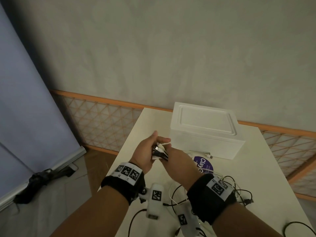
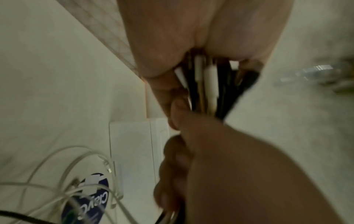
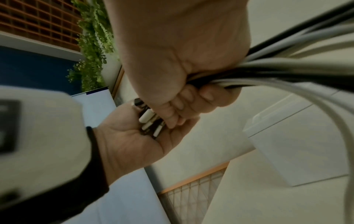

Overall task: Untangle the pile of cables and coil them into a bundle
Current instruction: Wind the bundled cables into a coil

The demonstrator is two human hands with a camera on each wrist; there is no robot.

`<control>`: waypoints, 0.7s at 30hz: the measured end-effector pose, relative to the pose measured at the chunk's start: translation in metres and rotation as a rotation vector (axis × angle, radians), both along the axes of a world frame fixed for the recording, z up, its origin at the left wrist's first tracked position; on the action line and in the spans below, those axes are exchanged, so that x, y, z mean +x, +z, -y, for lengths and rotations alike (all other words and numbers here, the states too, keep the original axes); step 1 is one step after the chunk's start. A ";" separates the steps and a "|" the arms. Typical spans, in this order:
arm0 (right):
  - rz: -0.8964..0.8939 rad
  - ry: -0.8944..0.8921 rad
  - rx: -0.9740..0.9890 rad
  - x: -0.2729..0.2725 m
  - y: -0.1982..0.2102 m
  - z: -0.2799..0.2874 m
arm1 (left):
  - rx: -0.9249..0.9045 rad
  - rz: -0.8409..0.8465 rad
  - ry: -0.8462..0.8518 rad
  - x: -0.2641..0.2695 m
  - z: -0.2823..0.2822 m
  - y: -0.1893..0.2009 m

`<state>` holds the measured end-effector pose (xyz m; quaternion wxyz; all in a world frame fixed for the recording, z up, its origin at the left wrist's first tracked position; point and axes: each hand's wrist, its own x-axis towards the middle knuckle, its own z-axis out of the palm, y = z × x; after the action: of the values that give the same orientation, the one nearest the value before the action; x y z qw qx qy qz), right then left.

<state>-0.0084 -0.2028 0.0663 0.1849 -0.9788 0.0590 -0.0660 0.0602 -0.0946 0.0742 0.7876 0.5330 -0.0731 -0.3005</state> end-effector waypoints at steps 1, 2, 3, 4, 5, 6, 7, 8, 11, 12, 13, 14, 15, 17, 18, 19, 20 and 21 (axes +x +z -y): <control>-0.005 -0.004 -0.013 0.001 0.000 -0.001 | 0.037 0.017 0.043 -0.003 0.004 0.000; -0.025 -0.015 -0.035 0.002 0.000 -0.002 | 0.074 0.034 0.091 -0.005 0.008 -0.001; -0.045 -0.024 -0.060 0.002 -0.001 -0.002 | 0.104 0.060 0.128 -0.007 0.009 -0.002; -0.068 -0.030 -0.085 0.003 -0.001 -0.003 | 0.118 0.083 0.150 -0.009 0.012 -0.003; -0.081 -0.031 -0.109 0.003 0.000 -0.004 | 0.133 0.109 0.161 -0.009 0.014 -0.006; -0.086 -0.035 -0.125 0.004 0.001 -0.005 | 0.149 0.129 0.165 -0.010 0.015 -0.007; -0.083 -0.035 -0.126 0.004 0.001 -0.006 | 0.168 0.144 0.156 -0.011 0.015 -0.008; -0.081 -0.035 -0.119 0.004 0.002 -0.007 | 0.172 0.140 0.137 -0.010 0.014 -0.007; -0.088 -0.036 -0.127 0.002 0.005 -0.007 | 0.026 -0.002 0.082 -0.003 0.008 -0.011; -0.092 -0.032 -0.138 0.001 0.006 -0.008 | -0.021 -0.052 0.073 -0.001 0.007 -0.012; -0.095 -0.028 -0.147 0.001 0.008 -0.009 | -0.031 -0.074 0.065 -0.001 0.007 -0.011; -0.094 -0.024 -0.150 0.001 0.009 -0.010 | -0.010 -0.075 0.057 -0.002 0.007 -0.008; -0.096 -0.024 -0.143 0.003 0.010 -0.012 | 0.033 -0.058 0.053 -0.001 0.007 -0.006; -0.110 -0.032 -0.121 0.005 0.014 -0.013 | 0.119 -0.010 0.048 0.000 0.009 0.000; -0.121 -0.039 -0.110 0.006 0.015 -0.013 | 0.151 0.003 0.039 0.002 0.010 0.000; -0.133 -0.048 -0.104 0.007 0.015 -0.013 | 0.189 0.014 0.028 0.003 0.010 0.000; -0.143 -0.056 -0.095 0.007 0.015 -0.013 | 0.228 0.020 0.018 0.004 0.011 0.001; -0.148 -0.063 -0.085 0.007 0.015 -0.013 | 0.267 0.025 0.008 0.005 0.011 0.002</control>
<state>-0.0018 -0.1898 0.0813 0.1359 -0.9856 0.1006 -0.0016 0.0648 -0.1057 0.0759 0.7098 0.6371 -0.0402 -0.2978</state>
